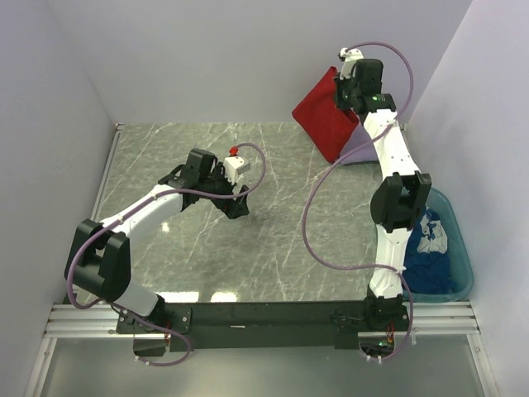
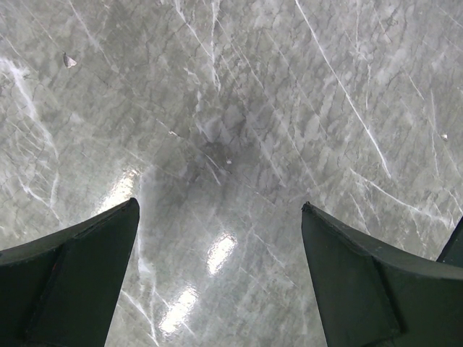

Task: Fold and stack the t-shirts
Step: Neatly place the folded tshirt to the corner

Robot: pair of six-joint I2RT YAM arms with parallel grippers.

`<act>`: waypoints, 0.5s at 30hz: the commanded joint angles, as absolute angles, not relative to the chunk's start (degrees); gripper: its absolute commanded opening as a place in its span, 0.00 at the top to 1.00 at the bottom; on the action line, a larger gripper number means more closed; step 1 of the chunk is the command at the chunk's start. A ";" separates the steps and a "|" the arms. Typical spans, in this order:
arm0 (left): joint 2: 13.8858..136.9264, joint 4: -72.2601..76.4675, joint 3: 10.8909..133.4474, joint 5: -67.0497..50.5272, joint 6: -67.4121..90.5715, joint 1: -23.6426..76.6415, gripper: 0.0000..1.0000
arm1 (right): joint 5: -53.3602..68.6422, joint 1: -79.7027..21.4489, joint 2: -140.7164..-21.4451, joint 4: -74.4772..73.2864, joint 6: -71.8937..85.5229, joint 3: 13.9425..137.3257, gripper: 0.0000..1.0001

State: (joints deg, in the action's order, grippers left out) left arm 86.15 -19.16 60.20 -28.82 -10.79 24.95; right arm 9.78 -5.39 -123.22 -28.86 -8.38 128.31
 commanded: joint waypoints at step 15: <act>89.99 -19.60 65.74 -29.71 -9.41 24.87 0.00 | 15.73 2.72 -123.12 -27.95 -16.34 130.08 1.00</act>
